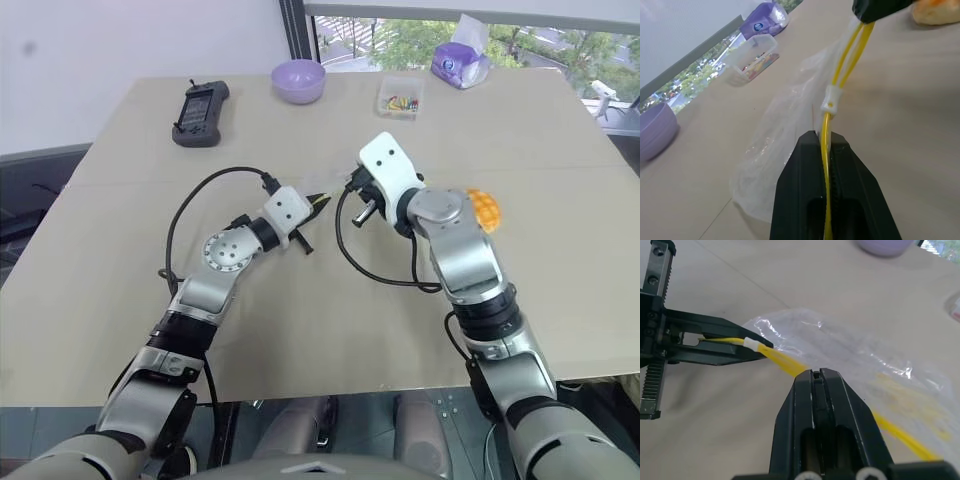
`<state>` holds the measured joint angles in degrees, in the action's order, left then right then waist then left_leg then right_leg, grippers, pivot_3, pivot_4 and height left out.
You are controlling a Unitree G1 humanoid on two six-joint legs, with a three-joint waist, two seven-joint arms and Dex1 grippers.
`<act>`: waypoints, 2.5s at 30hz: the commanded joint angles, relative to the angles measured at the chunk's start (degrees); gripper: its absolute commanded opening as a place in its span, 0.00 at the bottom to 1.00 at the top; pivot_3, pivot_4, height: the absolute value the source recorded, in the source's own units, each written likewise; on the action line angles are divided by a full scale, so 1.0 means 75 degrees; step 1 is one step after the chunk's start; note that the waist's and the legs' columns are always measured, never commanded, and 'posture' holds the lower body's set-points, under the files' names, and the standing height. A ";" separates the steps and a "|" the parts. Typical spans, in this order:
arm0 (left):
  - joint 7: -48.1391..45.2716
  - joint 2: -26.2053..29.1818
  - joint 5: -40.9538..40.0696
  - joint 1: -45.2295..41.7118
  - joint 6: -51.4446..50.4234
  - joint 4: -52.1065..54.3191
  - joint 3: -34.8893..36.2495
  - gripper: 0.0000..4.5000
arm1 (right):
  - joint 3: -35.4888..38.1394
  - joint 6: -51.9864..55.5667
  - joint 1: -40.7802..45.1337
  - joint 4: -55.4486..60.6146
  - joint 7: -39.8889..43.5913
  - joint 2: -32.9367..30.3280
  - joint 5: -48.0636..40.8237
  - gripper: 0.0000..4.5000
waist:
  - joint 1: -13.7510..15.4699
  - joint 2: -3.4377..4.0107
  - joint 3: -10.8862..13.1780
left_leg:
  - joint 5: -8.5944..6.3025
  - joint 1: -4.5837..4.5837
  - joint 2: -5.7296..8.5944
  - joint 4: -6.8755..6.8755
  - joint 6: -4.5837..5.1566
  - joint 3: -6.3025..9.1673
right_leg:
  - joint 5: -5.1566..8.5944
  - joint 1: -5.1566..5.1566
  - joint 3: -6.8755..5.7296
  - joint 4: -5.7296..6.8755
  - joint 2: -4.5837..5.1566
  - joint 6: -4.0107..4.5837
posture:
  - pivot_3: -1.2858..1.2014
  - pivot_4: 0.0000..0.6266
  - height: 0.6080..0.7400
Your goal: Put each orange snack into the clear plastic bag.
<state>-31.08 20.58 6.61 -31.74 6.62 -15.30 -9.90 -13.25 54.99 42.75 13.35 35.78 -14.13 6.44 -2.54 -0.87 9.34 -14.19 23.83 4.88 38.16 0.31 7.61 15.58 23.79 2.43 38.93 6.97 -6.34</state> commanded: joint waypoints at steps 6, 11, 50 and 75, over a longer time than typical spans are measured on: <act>-0.0021 -0.0058 -0.0060 -0.0113 0.0034 0.0209 0.0022 0.00 | -0.0196 -0.0259 0.0174 0.0052 -0.0193 -0.0037 -0.0316 0.01 | 0.0001 0.0000 0.0000 | 0.0000 0.0000 -0.0001 0.0000 0.0000 0.0000 | 0.0000 0.0000 0.0000 0.0000 0.0000 0.0000 | 0.52 0.24 1.00; -0.0036 -0.0069 -0.0060 -0.0122 0.0040 0.0208 0.0022 0.00 | -0.0094 -0.0175 0.0151 -0.0023 -0.0394 0.0049 -0.0500 0.01 | 0.0001 0.0000 0.0000 | 0.0000 0.0000 0.0000 0.0000 0.0000 0.0000 | 0.0000 0.0000 0.0000 0.0000 0.0000 0.0000 | 0.52 0.24 1.00; -0.0175 -0.0374 -0.0196 -0.0005 -0.0018 0.0489 0.0030 0.00 | 0.1605 0.1787 0.0239 -0.1371 -0.1751 0.1590 -0.1552 0.01 | 0.0001 0.0002 -0.0001 | 0.0000 -0.0001 -0.0001 0.0000 0.0000 0.0003 | 0.0000 -0.0002 -0.0001 0.0001 -0.0003 0.0000 | 0.52 0.24 1.00; -0.0357 -0.0363 -0.0335 0.0229 -0.0137 0.0722 -0.0048 0.00 | 0.4631 -0.1252 0.1288 -0.2502 -0.4010 0.2954 -0.3900 0.01 | -0.0191 0.0005 -0.0003 | 0.0000 -0.0001 -0.0007 -0.0002 0.0000 0.0001 | 0.0000 0.0001 0.0004 0.0006 -0.0001 0.0000 | 0.52 0.24 1.00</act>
<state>-33.74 17.79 4.38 -29.85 5.32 -12.34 -10.14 20.91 45.99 50.78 -7.87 4.85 6.93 -19.28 -3.98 -0.83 9.32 -14.19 23.82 4.83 38.14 0.31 7.62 15.58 23.80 2.46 38.97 6.96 -6.33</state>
